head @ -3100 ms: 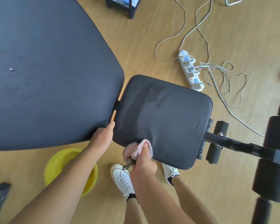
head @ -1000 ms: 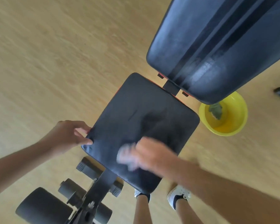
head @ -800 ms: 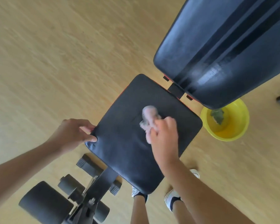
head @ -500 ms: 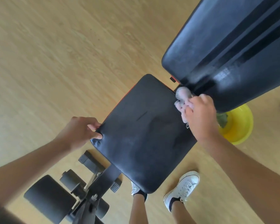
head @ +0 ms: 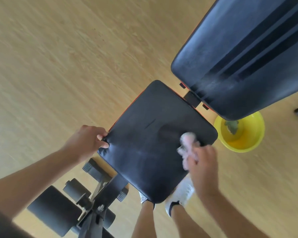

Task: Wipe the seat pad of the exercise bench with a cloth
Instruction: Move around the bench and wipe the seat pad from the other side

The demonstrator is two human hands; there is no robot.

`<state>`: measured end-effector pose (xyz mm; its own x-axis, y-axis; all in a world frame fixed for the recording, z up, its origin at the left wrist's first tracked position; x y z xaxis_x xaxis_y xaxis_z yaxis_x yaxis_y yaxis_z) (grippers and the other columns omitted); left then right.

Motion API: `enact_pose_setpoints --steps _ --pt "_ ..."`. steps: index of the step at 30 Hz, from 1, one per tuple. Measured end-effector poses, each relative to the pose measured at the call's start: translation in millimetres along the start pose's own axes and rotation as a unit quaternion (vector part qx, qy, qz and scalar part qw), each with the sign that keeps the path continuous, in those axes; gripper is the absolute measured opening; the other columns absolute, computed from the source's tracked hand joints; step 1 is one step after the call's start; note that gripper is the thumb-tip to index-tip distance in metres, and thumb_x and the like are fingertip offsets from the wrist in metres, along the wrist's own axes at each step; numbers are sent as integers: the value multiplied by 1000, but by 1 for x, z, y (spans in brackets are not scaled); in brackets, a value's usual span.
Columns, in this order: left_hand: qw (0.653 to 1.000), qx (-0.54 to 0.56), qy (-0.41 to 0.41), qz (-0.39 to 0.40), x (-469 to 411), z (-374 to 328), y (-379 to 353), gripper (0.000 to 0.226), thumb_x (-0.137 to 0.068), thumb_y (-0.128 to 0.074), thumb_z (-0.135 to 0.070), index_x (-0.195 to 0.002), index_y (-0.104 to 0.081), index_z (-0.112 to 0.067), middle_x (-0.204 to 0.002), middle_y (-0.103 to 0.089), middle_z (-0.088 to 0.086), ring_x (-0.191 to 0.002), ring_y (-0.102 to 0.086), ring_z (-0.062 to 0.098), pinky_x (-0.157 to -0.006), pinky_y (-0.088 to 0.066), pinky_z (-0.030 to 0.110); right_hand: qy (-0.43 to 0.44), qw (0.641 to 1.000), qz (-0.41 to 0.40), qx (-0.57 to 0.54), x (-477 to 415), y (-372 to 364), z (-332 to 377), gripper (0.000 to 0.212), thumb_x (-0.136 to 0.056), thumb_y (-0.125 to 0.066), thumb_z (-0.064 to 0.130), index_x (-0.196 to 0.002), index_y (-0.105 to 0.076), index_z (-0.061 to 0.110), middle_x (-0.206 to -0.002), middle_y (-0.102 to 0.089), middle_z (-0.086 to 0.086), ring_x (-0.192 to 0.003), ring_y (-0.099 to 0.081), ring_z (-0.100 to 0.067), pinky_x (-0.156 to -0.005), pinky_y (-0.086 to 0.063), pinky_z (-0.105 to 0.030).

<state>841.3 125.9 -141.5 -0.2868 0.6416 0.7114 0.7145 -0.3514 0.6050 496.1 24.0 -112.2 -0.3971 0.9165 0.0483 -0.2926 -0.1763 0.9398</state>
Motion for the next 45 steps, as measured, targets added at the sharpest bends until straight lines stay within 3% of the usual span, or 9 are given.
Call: enact_pose_setpoints --steps 4,6,12,19,25,27,34,39,45 --pt "1000 -10 -11 -5 0 -1 1 9 -83 -80 -20 -90 -80 -14 -84 -75 -3 -80 -74 26 -74 -59 39 392 911 122 28 87 -23 63 19 -95 -58 1 -82 -69 10 -68 -46 -2 -64 -38 -21 -54 -42 -32" --pt "1000 2 -10 -5 -1 1 0 9 -82 -82 -20 -90 -80 -15 -83 -74 -5 -82 -74 22 -76 -57 36 427 897 105 50 35 -20 42 29 -96 -52 5 -77 -73 11 -62 -48 -2 -58 -42 -22 -52 -41 -34" --pt "1000 20 19 6 -4 4 -1 10 -79 -83 -23 -89 -79 -24 -85 -72 -7 -86 -69 25 -73 -53 34 -95 992 -74 -39 -98 -13 32 5 -83 -66 -5 -78 -65 -7 -82 -56 -23 -81 -56 -37 -70 -36 -31" --pt "999 35 14 -8 -3 11 -6 8 -79 -80 -24 -81 -77 -31 -76 -71 -9 -82 -73 26 -64 -51 32 488 865 111 -31 -20 -80 158 20 -96 -58 5 -81 -71 8 -72 -57 -6 -65 -48 -25 -61 -46 -34" --pt "991 130 38 -10 -1 20 -4 17 -72 -87 -25 -88 -81 -25 -89 -78 -8 -88 -74 20 -79 -61 38 42 998 -8 -38 -118 -41 103 20 -85 -54 15 -82 -66 -1 -84 -57 -17 -79 -57 -35 -72 -47 -35" --pt "976 205 72 -13 0 32 -2 25 -68 -92 -18 -90 -80 -22 -92 -79 -6 -88 -76 13 -82 -62 35 93 992 30 -81 -66 -58 151 19 -87 -49 16 -87 -64 4 -81 -56 -13 -79 -54 -27 -68 -50 -37" --pt "958 274 77 37 17 54 -3 61 -74 -86 -6 -129 -63 -19 -125 -67 -4 -106 -73 13 -89 -63 38 559 786 263 -20 -64 -83 228 24 -69 -67 -9 -83 -58 9 -68 -54 -5 -70 -52 -24 -56 -44 -31" --pt "964 240 109 -40 26 49 -7 56 -69 -93 -23 -120 -72 -18 -114 -70 -3 -97 -71 7 -85 -59 28 298 890 326 118 -211 -72 176 14 -86 -55 -3 -73 -59 2 -84 -45 -7 -79 -56 -29 -55 -28 -32" --pt "981 170 92 -14 31 58 -27 75 -56 -95 -34 -124 -65 -22 -117 -69 -3 -106 -67 19 -75 -46 24 443 718 535 44 -56 -112 273 14 -88 -71 10 -99 -70 1 -104 -61 -10 -86 -65 -27 -78 -58 -35"
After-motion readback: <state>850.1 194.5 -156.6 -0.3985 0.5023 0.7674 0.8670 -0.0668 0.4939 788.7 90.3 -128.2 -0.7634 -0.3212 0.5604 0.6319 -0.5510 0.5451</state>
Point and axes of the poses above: each hand's wrist, its own x-axis away from the middle knuckle, its own y-axis out of the back of the hand, z = x × y, the point moved 4 cm from there along -x, towards the middle knuckle
